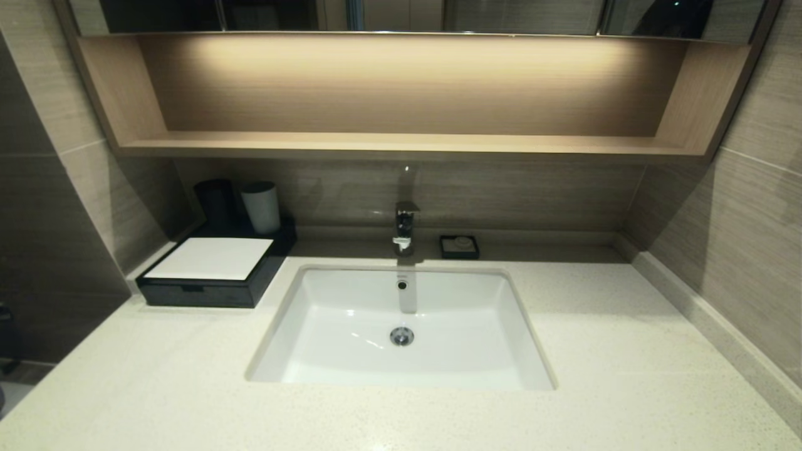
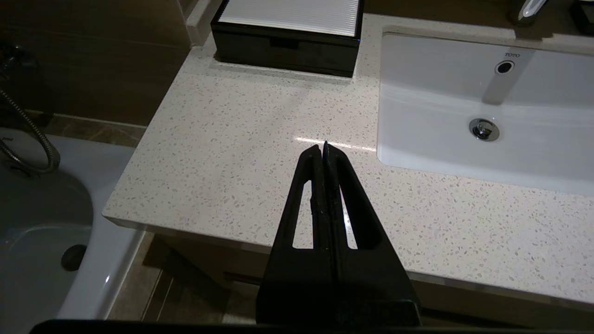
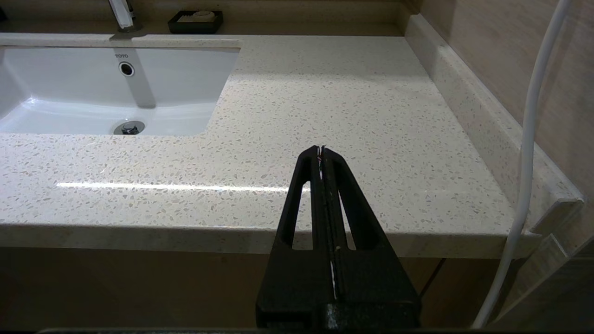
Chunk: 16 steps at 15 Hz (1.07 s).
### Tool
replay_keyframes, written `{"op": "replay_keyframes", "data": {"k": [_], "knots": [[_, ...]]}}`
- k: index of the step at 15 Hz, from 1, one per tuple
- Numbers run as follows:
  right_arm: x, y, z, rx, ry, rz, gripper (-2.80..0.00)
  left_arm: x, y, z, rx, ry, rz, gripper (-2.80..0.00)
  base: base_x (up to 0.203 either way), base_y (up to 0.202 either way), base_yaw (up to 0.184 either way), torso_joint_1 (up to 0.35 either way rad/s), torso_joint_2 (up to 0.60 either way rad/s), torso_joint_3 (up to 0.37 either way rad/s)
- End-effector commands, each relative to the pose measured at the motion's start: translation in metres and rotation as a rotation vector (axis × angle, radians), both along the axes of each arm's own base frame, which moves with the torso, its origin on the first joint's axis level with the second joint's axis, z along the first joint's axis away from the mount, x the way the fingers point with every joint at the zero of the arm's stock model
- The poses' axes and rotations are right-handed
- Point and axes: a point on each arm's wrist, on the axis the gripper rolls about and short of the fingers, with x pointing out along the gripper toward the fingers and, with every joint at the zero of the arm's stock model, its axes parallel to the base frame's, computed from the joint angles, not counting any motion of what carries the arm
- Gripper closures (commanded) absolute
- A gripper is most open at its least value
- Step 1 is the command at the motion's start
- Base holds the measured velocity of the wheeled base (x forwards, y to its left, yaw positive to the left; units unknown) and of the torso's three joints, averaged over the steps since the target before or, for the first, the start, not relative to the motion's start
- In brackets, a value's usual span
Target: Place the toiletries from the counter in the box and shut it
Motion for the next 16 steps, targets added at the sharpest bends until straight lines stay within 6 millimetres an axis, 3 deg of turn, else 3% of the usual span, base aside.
{"op": "replay_keyframes", "data": {"k": [1,5,16], "knots": [[0.000,0.000,0.000,0.000,0.002,0.000,0.00,-0.012,0.001,-0.009,0.001,-0.028,0.018,0.00,0.000,0.000,0.000,0.000,0.00,0.000],[0.000,0.000,0.000,0.000,0.002,0.000,0.00,-0.030,0.002,-0.025,0.006,-0.073,0.027,0.00,0.000,0.000,0.000,0.000,0.00,0.000],[0.000,0.000,0.000,0.000,0.002,0.000,0.00,-0.071,0.003,-0.043,0.046,-0.257,0.059,0.00,0.000,0.000,0.000,0.000,0.00,0.000]]}}
